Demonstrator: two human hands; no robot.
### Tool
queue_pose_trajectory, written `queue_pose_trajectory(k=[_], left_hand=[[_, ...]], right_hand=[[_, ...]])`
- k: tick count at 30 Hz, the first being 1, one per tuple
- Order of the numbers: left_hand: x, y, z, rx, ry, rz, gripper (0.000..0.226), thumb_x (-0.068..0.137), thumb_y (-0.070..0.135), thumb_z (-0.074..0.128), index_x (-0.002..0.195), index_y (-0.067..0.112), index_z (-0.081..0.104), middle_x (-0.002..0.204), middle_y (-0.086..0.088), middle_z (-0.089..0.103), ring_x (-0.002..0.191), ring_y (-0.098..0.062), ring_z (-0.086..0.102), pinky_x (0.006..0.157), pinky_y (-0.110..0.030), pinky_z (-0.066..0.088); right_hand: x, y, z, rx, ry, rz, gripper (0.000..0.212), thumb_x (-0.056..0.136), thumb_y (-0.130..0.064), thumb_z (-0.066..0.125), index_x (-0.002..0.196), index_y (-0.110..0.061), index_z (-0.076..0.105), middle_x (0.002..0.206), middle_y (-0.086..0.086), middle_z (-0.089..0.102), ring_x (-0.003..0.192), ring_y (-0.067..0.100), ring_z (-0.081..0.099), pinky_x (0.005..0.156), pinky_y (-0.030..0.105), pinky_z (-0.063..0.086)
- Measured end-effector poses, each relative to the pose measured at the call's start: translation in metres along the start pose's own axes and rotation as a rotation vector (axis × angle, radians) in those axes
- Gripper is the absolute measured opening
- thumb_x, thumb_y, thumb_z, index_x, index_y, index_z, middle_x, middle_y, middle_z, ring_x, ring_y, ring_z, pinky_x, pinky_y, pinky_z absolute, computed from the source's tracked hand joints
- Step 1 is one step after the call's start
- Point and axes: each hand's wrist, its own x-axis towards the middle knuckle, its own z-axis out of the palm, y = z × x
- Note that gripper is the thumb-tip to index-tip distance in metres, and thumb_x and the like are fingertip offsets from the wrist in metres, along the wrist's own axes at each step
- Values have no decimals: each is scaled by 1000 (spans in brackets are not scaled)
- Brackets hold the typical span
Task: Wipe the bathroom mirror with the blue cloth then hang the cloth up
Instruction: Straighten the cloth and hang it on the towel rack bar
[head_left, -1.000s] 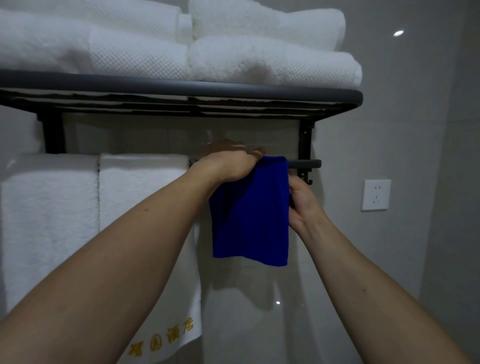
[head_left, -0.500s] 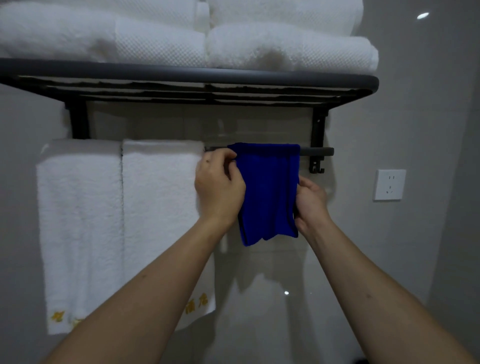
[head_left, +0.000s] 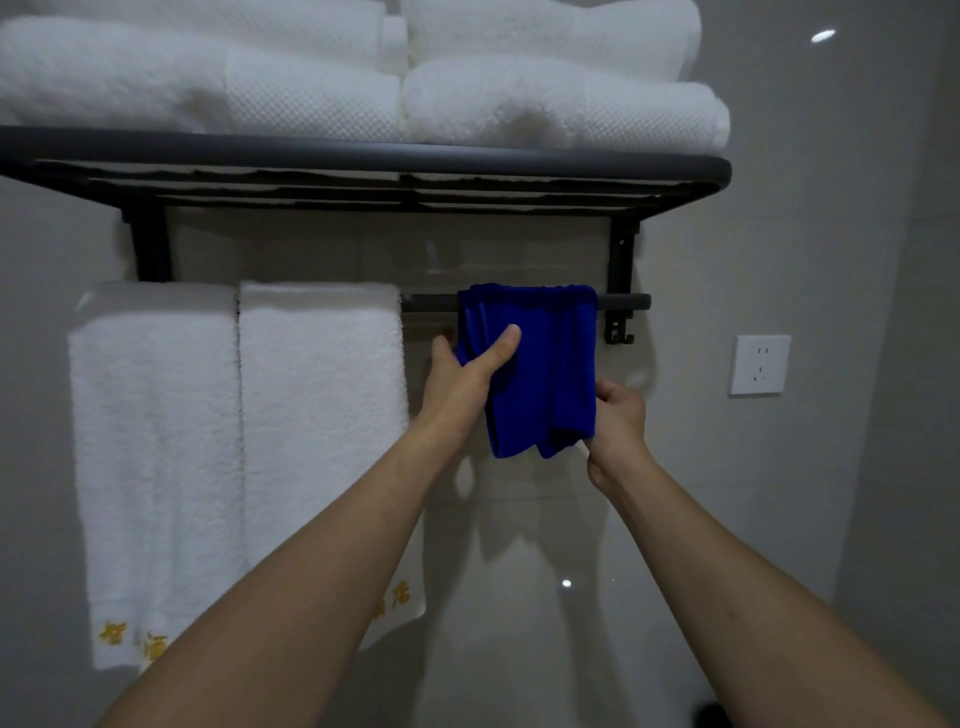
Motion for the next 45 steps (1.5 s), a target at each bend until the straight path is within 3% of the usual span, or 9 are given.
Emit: queue_pose_trajectory(k=[5,10,13,16,19,24,35,39,45], left_hand=[[1,-7,0,7,50,-25,71,84,24,83,142,12,42,129,-3,61,113,-25,66,95,-50,58],[2,-9,-8,84,163,11,25,97,26,67,119,14,62,112,-3,70,101,-23,70,89,-48,61],[2,-7,-11,146,223,25,24,97,32,67,115,17,61,110,-1,68,99,-22,68,88,-47,61],[2,-4,-11,206,246,62,21,98,35,64,114,24,57,110,2,66,98,-20,66,87,-44,60],[-1,-1,-9,207,237,53,20,100,36,59,112,19,59,112,-1,66,97,-19,65,85,-41,58],[-7,-2,-10,-53,112,-150,18,104,24,57,108,8,65,105,-7,71,96,-25,67,89,-43,55],[-1,-7,-18,294,195,-69,21,103,28,57,95,14,69,102,-7,72,98,-27,69,88,-49,60],[-2,-9,-21,358,270,-12,14,103,27,58,103,16,67,108,-5,70,101,-23,67,81,-36,58],[0,0,-16,206,145,-37,34,105,33,50,134,16,52,128,-2,63,110,-24,63,96,-47,56]], right_hand=[[-4,0,-5,-71,13,-32,12,99,-2,62,94,-11,69,88,6,73,84,21,70,70,33,63],[-5,-6,-6,-121,22,-17,15,96,2,60,101,-10,68,92,7,72,90,28,70,73,39,62],[-8,-17,-7,43,-5,38,14,106,-23,54,118,-19,60,114,3,66,108,30,67,90,52,61],[-14,-35,-6,151,-146,19,31,101,-55,55,113,-26,57,118,0,64,108,26,66,88,52,62],[-15,-45,-3,28,-167,-1,32,94,-39,73,111,-16,59,118,5,69,101,27,71,75,44,65],[-7,-48,-21,134,-128,89,30,102,-26,64,122,-5,60,116,10,72,102,31,71,82,47,64],[-7,-29,-31,-73,-55,48,18,99,-23,69,101,-8,58,109,14,71,97,28,72,71,38,63],[-10,-28,-30,-61,-28,22,19,97,-21,71,104,-8,59,108,12,70,98,27,71,69,34,62],[-7,-37,-32,-24,-199,113,37,102,-42,60,126,-14,61,119,9,71,104,28,71,82,46,64]])
